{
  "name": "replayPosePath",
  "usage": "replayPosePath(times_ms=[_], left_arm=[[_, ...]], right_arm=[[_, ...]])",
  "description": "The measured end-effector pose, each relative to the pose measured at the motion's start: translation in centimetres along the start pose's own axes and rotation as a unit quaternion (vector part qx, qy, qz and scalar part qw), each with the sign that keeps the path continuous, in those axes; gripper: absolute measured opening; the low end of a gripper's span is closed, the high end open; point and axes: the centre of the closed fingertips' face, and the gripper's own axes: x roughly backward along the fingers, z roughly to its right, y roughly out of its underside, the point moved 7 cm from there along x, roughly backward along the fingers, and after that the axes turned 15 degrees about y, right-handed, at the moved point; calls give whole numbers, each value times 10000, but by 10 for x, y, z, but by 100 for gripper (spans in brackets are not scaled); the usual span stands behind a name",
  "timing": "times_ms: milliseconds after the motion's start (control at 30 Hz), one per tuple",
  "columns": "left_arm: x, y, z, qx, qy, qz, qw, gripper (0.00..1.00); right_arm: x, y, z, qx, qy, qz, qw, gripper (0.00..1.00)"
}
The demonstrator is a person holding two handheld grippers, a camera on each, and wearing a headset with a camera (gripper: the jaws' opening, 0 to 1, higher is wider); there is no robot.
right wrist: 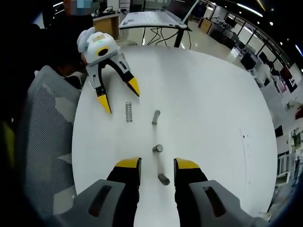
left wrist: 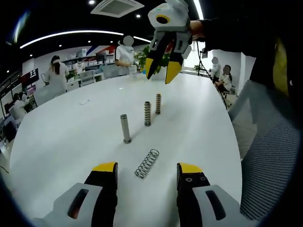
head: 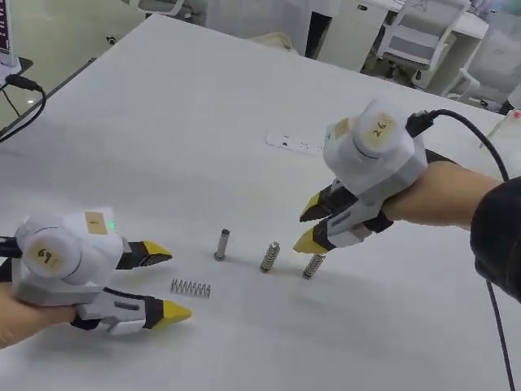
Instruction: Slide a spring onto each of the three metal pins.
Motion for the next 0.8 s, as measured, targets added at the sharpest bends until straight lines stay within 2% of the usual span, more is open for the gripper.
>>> replayPosePath(times_ms=[433,600,800], left_arm=[[-13,6,-6,-57,182,-157,9997,34],[-15,10,-5,-98,191,-248,9995,29],[-14,9,-7,-157,105,-231,9996,18]], right_arm=[[16,4,-3,-73,160,137,9998,25],[18,3,-3,-99,169,174,9997,25],[17,3,-5,-108,144,196,9996,25]])
